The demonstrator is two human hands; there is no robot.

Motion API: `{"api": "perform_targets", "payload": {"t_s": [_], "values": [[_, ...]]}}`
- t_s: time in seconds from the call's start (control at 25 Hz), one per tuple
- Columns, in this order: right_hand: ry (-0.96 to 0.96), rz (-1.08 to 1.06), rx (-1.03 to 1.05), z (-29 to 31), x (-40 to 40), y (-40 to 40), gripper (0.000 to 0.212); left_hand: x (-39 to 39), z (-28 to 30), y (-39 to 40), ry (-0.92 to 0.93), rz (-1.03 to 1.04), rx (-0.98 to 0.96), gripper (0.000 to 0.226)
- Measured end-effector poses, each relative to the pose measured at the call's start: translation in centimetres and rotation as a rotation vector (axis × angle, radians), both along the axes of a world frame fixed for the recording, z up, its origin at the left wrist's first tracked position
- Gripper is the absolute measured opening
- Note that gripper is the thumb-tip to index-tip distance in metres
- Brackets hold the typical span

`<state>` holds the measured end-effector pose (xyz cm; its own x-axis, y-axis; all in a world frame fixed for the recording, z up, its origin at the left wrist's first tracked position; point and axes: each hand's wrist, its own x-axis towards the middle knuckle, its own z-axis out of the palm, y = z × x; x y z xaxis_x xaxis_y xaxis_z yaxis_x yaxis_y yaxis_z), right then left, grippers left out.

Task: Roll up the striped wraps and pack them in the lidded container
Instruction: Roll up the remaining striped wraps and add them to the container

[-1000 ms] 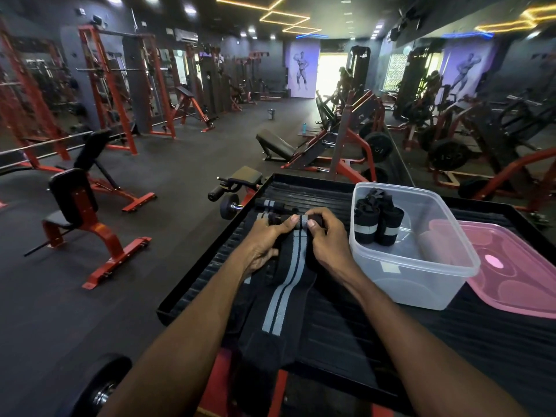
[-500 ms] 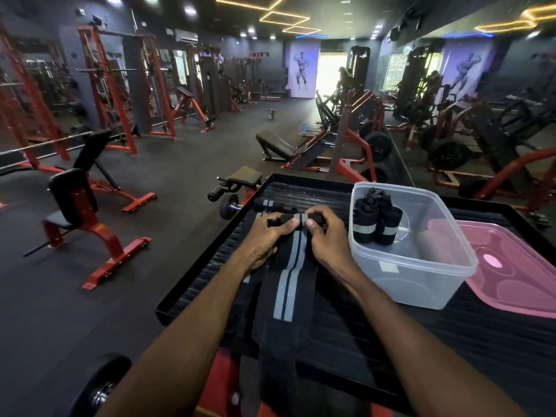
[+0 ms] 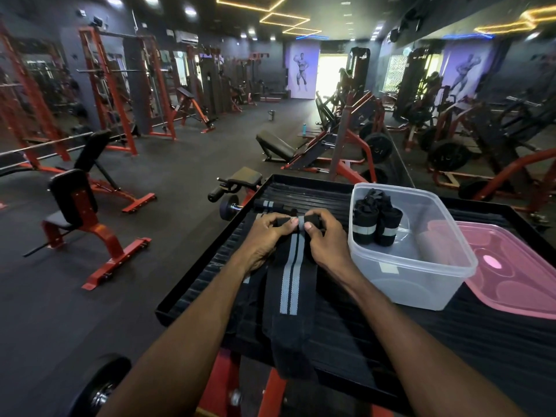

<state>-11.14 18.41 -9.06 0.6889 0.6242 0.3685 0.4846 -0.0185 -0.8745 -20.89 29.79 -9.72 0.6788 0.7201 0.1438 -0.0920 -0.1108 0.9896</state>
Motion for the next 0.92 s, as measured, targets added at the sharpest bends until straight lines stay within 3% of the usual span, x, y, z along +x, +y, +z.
{"api": "perform_targets", "payload": {"t_s": [0.24, 0.44, 0.68, 0.8, 0.92], "values": [[0.022, -0.007, -0.057, -0.33, -0.21, 0.08, 0.022, -0.18, -0.29, 0.40, 0.025, 0.061, 0.137, 0.018], [-0.026, -0.028, -0.008, -0.45, 0.01, 0.19, 0.015, -0.03, 0.23, -0.43, -0.051, -0.022, -0.031, 0.016], [0.096, 0.001, -0.072, -0.67, 0.16, 0.44, 0.021, -0.16, -0.11, 0.27, 0.048, 0.029, 0.114, 0.025], [0.020, -0.006, -0.041, -0.43, 0.08, 0.25, 0.012, 0.06, -0.06, -0.12, 0.040, -0.004, 0.011, 0.026], [-0.026, 0.018, 0.022, -0.01, -0.18, -0.16, 0.018, 0.19, -0.10, -0.07, 0.026, -0.014, -0.183, 0.049]]}}
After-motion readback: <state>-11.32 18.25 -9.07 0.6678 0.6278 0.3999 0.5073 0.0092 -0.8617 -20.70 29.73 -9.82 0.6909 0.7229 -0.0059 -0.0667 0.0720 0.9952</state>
